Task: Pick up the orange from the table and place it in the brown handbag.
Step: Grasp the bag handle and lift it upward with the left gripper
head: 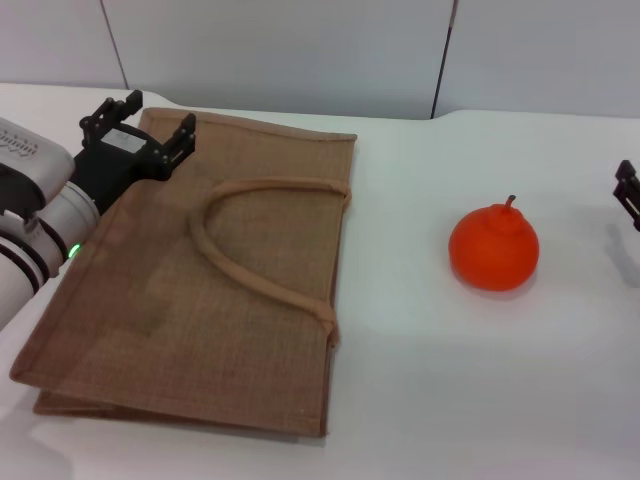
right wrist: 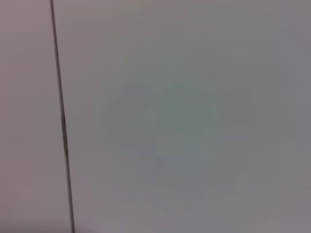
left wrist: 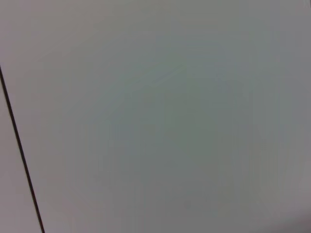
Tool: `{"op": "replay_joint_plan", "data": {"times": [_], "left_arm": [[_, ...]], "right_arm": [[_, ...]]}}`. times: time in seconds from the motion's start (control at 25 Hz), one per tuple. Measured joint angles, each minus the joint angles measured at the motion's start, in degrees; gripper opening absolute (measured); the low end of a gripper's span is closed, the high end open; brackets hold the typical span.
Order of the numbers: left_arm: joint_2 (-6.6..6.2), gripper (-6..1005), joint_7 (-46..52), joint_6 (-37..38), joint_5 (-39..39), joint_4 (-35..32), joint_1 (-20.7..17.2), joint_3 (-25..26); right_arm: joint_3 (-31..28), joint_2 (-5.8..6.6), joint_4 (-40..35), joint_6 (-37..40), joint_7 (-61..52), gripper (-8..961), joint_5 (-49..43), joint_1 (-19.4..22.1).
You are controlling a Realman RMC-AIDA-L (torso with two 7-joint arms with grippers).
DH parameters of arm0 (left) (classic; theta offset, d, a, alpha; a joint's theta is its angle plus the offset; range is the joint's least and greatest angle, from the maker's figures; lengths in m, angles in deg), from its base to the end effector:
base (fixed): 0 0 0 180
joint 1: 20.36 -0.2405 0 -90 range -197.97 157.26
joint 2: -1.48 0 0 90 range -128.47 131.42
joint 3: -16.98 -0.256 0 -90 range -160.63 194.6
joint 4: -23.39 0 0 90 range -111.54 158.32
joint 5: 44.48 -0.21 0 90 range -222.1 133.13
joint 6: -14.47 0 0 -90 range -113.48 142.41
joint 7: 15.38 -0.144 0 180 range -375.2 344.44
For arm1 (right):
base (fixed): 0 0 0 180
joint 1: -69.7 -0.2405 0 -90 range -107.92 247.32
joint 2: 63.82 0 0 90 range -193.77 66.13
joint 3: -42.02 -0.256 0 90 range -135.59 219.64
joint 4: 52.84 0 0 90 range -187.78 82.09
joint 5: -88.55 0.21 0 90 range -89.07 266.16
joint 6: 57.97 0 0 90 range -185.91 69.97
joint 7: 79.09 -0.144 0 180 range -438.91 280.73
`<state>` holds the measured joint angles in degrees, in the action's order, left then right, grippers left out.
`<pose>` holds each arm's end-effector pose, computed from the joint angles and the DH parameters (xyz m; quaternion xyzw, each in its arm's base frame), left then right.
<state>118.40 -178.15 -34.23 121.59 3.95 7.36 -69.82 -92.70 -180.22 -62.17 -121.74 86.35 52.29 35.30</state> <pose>-0.3018 0.3864 -0.0030 -0.7844 -0.1691 -0.2323 0.5497 0.3426 0.3500 -0.0127 -0.7113 0.2891 0.2605 0.5853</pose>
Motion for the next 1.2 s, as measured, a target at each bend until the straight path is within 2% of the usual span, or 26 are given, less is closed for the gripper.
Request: {"op": "replay_joint_plan", "data": {"times": [0.64, 1.04, 1.2], "left_arm": [[0.23, 733, 0.0, -0.3, 0.1, -0.3, -0.7, 0.6], [0.23, 733, 0.3, 0.0, 0.1, -0.3, -0.6, 0.8], [-0.03, 733, 4.2, 0.5, 0.0, -0.8, -0.4, 0.8]], "right_arm": [[-6.0, -0.14, -0.4, -5.4, 1.8, 773, 0.2, 2.9], [-6.1, -0.02, -0.5, -2.5, 1.8, 774, 0.2, 2.3], [-6.2, 0.00, -0.5, -2.0, 1.8, 774, 0.2, 2.2]]}}
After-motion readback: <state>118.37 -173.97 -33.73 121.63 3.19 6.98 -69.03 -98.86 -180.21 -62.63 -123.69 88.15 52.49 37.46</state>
